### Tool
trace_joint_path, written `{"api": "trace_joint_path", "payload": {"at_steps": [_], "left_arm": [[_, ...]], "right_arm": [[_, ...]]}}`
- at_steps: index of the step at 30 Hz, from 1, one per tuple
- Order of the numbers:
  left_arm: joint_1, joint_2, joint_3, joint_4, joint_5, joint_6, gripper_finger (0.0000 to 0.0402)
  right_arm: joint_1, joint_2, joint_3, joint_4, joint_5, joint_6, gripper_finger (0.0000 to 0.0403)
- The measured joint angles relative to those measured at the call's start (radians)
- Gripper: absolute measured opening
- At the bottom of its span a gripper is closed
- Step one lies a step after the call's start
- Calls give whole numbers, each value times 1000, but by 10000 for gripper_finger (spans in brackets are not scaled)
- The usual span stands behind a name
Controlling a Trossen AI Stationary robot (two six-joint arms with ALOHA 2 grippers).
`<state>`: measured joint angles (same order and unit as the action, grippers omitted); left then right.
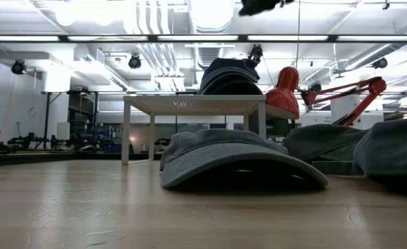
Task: Pick & Place hat
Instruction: Put the top right gray cap on the shelf
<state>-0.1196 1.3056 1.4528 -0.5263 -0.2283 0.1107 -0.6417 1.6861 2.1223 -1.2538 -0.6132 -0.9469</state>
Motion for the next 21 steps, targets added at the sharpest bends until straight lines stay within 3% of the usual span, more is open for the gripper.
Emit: {"api": "trace_joint_path", "payload": {"at_steps": [10,21], "left_arm": [[-12,-1,-59,4,77,-92,113],[-86,-3,-271,325,104,-150,113]], "right_arm": [[190,-115,-56,-200,1,197,44],[392,-274,-397,-157,7,454,43]]}}
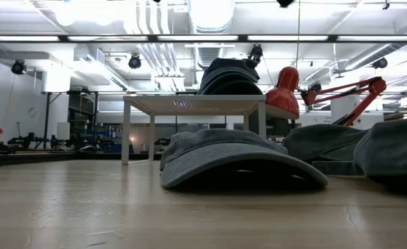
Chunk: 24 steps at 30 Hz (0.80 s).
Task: Pick & Place hat
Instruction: Put the top right gray cap on the shelf
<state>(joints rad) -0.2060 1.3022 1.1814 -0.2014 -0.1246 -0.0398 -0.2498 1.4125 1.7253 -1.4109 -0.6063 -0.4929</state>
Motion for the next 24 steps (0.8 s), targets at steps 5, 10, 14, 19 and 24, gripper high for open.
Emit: {"api": "trace_joint_path", "payload": {"at_steps": [5,10,14,19,24], "left_arm": [[-33,-3,-64,113,0,-19,113],[-66,-28,-121,198,-1,-23,112],[-82,-59,-170,232,-2,-46,112],[-87,-103,-230,236,-4,-69,112],[-88,-161,-296,255,-4,-94,112]], "right_arm": [[60,-97,-195,89,8,148,43],[103,-199,-374,188,66,322,43],[128,-264,-471,197,209,447,43],[132,-326,-551,198,333,602,43],[132,-363,-628,198,431,767,43]]}}
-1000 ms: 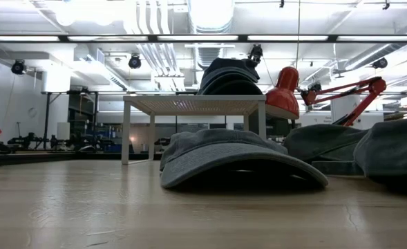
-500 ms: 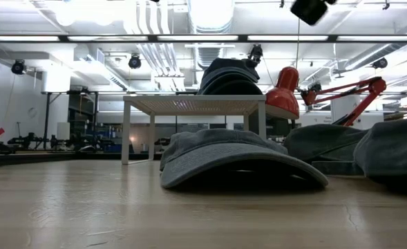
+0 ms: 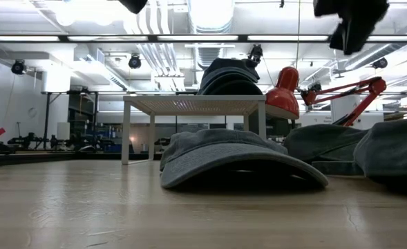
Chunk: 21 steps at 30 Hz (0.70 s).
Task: Pick & Place hat
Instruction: Put the top right gray cap on the shelf
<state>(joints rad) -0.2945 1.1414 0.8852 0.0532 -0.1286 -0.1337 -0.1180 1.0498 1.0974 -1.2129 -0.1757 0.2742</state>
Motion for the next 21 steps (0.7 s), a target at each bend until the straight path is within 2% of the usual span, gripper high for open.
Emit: {"api": "trace_joint_path", "payload": {"at_steps": [6,21], "left_arm": [[-2,-70,-77,41,0,-3,112],[-3,-117,-139,51,51,-31,113]], "right_arm": [[0,-14,-108,-2,3,132,43],[-1,-3,-281,11,3,172,43]]}}
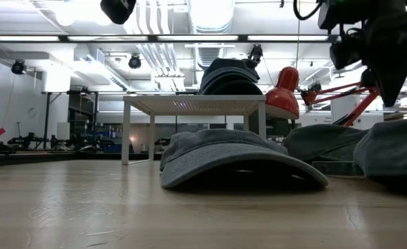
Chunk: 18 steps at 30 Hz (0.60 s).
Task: Pick & Place hat
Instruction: Put the top right gray cap on the shelf
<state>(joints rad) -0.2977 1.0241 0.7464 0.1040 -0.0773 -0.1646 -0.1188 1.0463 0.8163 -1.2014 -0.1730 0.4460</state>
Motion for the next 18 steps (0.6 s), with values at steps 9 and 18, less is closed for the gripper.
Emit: {"api": "trace_joint_path", "payload": {"at_steps": [9,18], "left_arm": [[0,0,0,-9,38,7,112],[0,0,0,-9,86,7,112]], "right_arm": [[-9,5,21,74,51,11,45],[-48,9,30,85,64,22,117]]}}
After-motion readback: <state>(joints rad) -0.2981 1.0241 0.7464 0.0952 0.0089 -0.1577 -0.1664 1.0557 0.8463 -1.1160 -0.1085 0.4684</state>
